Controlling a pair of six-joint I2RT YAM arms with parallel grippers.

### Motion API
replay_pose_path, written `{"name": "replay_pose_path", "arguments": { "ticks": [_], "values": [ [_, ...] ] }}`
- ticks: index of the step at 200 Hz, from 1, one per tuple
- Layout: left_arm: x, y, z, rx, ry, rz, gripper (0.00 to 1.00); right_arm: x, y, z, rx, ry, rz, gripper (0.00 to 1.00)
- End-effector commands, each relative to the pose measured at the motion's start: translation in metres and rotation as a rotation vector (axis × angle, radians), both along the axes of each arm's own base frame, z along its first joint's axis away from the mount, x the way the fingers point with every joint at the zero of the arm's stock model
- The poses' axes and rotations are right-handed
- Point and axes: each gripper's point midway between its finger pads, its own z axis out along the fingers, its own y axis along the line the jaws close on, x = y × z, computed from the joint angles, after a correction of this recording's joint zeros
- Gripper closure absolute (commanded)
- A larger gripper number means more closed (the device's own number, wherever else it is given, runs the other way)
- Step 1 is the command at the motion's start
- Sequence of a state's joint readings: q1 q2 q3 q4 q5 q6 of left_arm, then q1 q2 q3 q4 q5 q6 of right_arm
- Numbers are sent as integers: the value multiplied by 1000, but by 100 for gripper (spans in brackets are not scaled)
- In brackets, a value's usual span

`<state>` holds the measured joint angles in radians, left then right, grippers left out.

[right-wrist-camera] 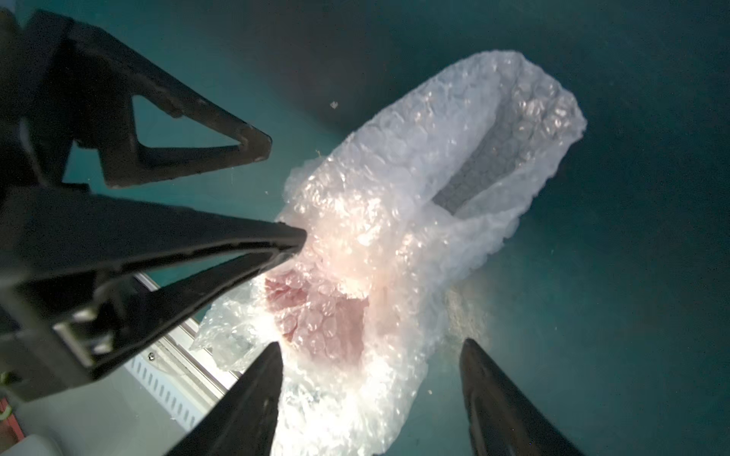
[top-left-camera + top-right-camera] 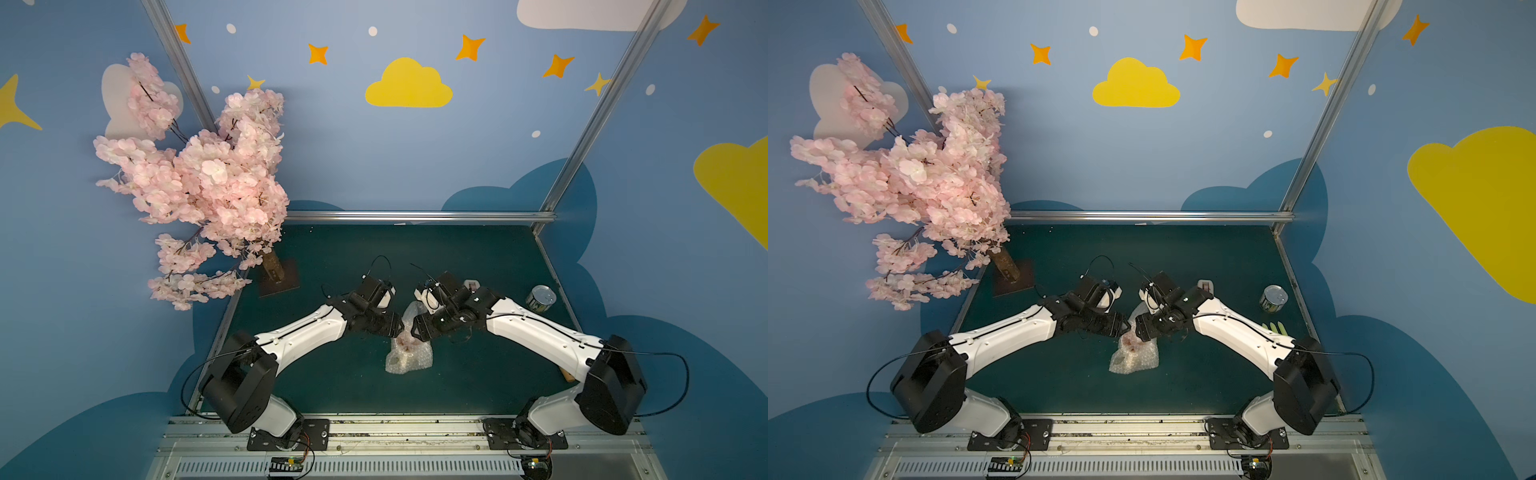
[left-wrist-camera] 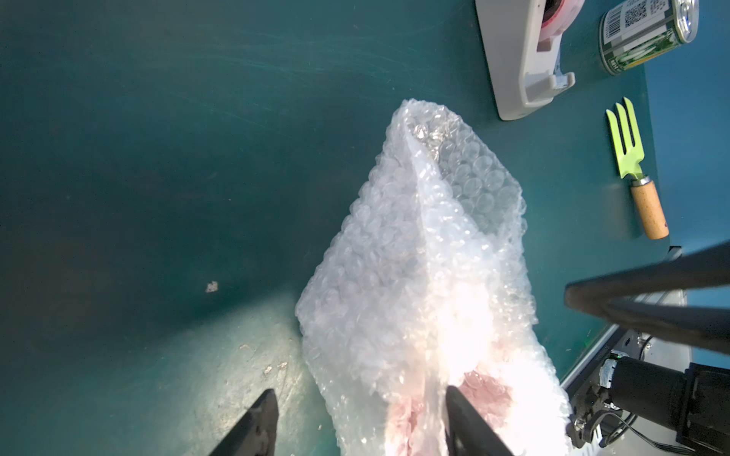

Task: Wrap mugs in bubble wrap
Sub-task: Wrap the mug in bubble wrap.

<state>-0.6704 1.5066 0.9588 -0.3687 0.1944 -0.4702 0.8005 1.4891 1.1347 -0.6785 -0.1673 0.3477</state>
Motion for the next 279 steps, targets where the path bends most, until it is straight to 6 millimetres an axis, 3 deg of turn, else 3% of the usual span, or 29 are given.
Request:
{"name": "replay_pose_path", "arguments": {
  "ticks": [1,52,96,143,185,233,250,279],
  "values": [
    [-3,-3,-4,7,22,-34,37,7,10,-2,-3,-2,91,30],
    [-6,-2,-11,13,32,-46,44,20,26,-27,4,27,101,32],
    [-5,-3,-17,19,38,-50,48,25,28,-47,-10,27,77,38],
    [-6,-4,-21,29,45,-59,50,32,38,-54,-14,17,68,69],
    [-2,1,-11,45,9,-38,47,15,30,-75,-101,16,76,82],
    [14,40,25,120,-115,128,33,-3,15,-85,-233,-51,60,94],
    [10,51,39,129,-115,174,30,-7,9,-87,-279,-54,21,96],
    [-9,53,50,62,-60,200,29,-6,-7,-85,-348,-61,-116,100]
  ]
}}
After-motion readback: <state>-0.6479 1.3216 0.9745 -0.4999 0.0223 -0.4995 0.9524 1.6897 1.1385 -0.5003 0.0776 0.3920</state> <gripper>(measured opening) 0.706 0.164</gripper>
